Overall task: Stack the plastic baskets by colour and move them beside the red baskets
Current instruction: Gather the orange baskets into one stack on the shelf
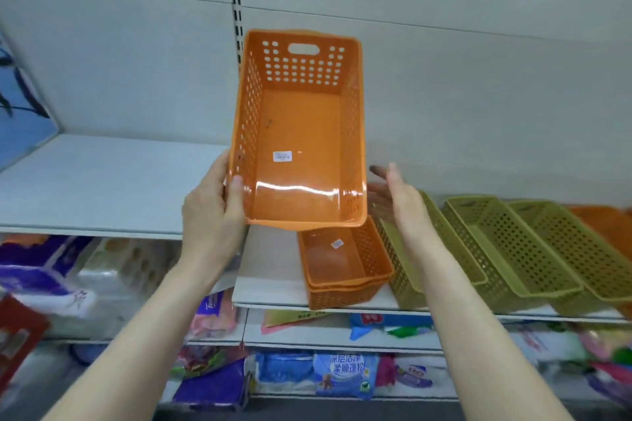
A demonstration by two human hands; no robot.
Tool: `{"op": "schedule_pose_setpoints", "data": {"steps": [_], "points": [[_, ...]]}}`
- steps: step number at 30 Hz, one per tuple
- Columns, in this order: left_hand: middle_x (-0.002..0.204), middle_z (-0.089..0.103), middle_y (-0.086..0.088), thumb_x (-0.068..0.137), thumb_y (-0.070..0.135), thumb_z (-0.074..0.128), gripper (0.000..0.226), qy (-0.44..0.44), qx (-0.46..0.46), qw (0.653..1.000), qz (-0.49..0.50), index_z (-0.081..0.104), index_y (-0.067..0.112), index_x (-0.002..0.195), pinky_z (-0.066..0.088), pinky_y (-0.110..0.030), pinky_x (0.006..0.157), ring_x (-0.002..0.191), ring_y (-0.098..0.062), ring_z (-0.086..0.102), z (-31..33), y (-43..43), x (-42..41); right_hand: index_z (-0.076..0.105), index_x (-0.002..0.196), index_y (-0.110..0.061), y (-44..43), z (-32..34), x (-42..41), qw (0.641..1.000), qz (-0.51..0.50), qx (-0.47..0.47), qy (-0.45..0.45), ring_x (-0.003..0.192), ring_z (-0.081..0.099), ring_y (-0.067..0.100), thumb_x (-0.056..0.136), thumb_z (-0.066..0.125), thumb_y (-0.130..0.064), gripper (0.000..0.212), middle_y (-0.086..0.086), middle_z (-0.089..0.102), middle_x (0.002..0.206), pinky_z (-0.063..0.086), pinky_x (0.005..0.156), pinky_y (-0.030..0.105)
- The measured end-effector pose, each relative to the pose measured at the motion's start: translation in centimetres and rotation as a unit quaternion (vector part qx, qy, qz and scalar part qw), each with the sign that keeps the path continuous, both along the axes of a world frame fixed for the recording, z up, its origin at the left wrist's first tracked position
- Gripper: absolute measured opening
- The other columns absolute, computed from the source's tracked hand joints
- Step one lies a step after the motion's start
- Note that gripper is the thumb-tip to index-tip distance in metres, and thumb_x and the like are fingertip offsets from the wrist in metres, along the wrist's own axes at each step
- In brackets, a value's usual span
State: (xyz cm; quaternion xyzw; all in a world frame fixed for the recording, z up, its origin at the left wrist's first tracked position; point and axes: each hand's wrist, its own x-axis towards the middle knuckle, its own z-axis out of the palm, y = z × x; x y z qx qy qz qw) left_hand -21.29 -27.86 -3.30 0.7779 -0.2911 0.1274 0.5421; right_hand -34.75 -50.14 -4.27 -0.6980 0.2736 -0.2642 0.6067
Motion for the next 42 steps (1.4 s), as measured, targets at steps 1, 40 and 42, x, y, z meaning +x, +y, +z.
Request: {"op": "schedule_pose_setpoints", "data": {"steps": [1, 40, 42], "points": [[0.106, 0.065, 0.01, 0.098, 0.016, 0.044, 0.038, -0.006, 0.01, 1.0, -0.022, 0.051, 0.029, 0.132, 0.047, -0.033, 0.08, 0.091, -0.013, 0.061, -0.2, -1.3, -0.7, 0.063, 0.121, -0.029, 0.2, 1.0, -0.3, 1.0, 0.02, 0.003, 0.0, 0.102, 0.07, 0.016, 0.093, 0.044, -0.063, 0.048, 0.0, 0.073, 0.112, 0.056, 0.092, 0.04], [0.126, 0.059, -0.006, 0.097, 0.04, 0.047, 0.048, 0.43, 0.11, 0.874, -0.196, 0.046, 0.016, 0.138, 0.055, -0.036, 0.087, 0.103, -0.021, 0.063, -14.1, -8.9, 0.5, 0.047, 0.132, -0.023, -3.6, -11.6, 0.2, 0.884, -0.053, -0.178, 0.429, 0.098, 0.066, 0.03, 0.091, 0.049, -0.006, 0.044, 0.007, 0.068, 0.115, 0.054, 0.086, 0.041], [0.125, 0.06, -0.006, 0.097, 0.039, 0.046, 0.045, 0.41, 0.111, 0.884, -0.194, 0.048, 0.016, 0.136, 0.055, -0.035, 0.086, 0.102, -0.021, 0.063, -14.0, -8.8, 0.3, 0.053, 0.132, -0.023, -3.5, -11.4, 0.1, 0.887, -0.064, -0.174, 0.424, 0.103, 0.065, 0.029, 0.091, 0.05, -0.007, 0.044, 0.005, 0.067, 0.12, 0.053, 0.089, 0.038]]}}
